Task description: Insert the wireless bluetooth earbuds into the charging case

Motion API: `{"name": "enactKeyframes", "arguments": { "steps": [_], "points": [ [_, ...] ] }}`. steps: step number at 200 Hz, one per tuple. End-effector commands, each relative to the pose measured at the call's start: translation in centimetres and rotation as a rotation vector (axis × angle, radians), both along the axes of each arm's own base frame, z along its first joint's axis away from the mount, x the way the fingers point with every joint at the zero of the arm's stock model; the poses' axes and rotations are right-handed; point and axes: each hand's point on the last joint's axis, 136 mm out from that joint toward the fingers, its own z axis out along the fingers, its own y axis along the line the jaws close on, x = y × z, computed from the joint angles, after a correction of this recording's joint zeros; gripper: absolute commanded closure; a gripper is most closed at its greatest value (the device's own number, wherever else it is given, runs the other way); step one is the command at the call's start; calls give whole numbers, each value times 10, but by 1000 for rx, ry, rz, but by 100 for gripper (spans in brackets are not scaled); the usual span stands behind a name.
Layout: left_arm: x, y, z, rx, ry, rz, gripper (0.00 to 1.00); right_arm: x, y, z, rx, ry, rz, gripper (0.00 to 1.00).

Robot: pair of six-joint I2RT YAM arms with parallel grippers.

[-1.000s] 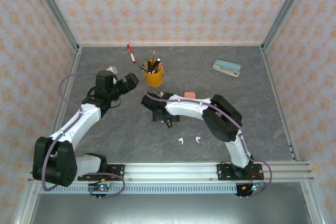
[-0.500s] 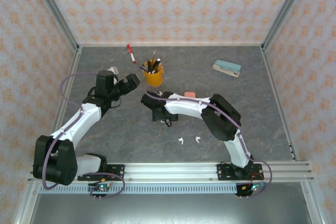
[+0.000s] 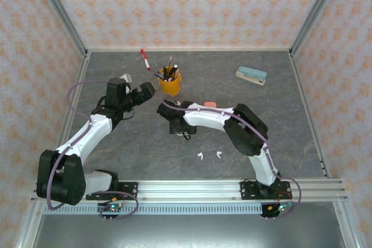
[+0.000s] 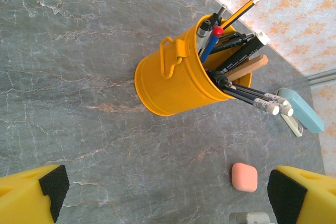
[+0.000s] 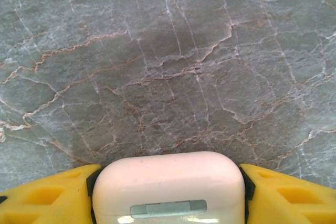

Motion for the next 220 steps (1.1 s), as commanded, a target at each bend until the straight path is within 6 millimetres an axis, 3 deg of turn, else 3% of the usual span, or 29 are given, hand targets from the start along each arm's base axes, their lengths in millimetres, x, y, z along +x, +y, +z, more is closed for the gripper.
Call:
{"name": "enactKeyframes", "arguments": {
  "steps": [1,102,177,220],
  "points": [
    [1,-4,14,20,-29,-35,0,-8,-30,-23,-105,48,-23,35],
    [0,-6,20,40,-47,-64,0,-5,-26,-13,-85,29,-23,35],
    [1,-7,20,34,-51,-66,0,-7,-25,-9,-61,29,-31,24],
    [2,-9,19,23,-49,-68,0,-9,-20,-4,-15,36,-30,23]
  ]
}}
